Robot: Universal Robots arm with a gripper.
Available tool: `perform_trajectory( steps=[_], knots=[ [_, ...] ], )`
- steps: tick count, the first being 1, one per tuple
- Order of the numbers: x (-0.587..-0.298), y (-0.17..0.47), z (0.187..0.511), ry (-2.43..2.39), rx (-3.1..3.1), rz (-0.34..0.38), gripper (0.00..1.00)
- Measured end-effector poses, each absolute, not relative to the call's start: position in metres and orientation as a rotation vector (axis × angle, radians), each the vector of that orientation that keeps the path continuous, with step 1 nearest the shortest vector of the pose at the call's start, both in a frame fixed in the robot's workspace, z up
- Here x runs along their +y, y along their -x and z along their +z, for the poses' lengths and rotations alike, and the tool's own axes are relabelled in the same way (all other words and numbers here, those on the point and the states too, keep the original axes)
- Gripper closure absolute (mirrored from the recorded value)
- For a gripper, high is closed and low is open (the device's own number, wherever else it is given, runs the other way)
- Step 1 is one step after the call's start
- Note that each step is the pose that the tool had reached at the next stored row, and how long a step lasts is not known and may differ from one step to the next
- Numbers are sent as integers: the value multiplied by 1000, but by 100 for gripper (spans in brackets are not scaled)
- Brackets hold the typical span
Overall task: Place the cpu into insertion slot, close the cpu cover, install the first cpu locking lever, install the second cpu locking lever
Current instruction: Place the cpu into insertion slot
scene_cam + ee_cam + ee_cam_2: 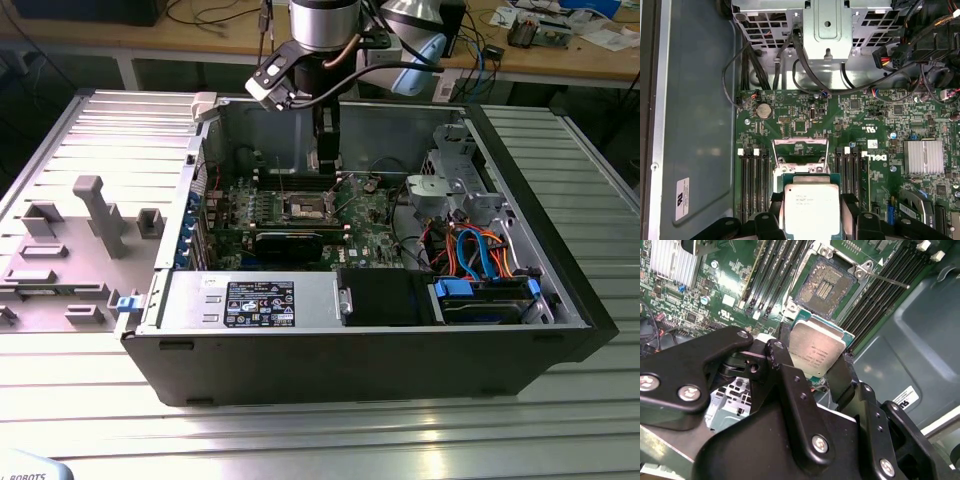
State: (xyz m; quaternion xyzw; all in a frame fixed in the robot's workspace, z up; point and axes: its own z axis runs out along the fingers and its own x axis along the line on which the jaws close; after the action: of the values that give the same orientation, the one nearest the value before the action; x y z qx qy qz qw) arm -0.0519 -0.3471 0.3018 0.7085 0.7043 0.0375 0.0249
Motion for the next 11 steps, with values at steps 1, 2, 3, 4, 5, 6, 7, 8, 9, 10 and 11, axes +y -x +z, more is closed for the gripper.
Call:
perform_trajectory(
  steps=[1,2,3,4,5,6,7,8,9,10,11],
  knots=[
    [-347,53,302,-2191,2178,116,46],
    [-347,53,301,-2191,2178,116,46],
    [-347,55,301,-2191,2178,116,46],
    [-347,55,301,-2191,2178,116,46],
    [-347,55,301,-2191,2178,116,46],
    [-347,55,301,-2191,2178,116,46],
    [-347,55,301,-2191,2178,116,46],
    [-347,55,301,-2191,2178,116,46],
    [-347,55,301,-2191,2178,116,46],
    [-347,55,301,-2191,2178,116,46],
    [-347,55,301,-2191,2178,116,46]
  ],
)
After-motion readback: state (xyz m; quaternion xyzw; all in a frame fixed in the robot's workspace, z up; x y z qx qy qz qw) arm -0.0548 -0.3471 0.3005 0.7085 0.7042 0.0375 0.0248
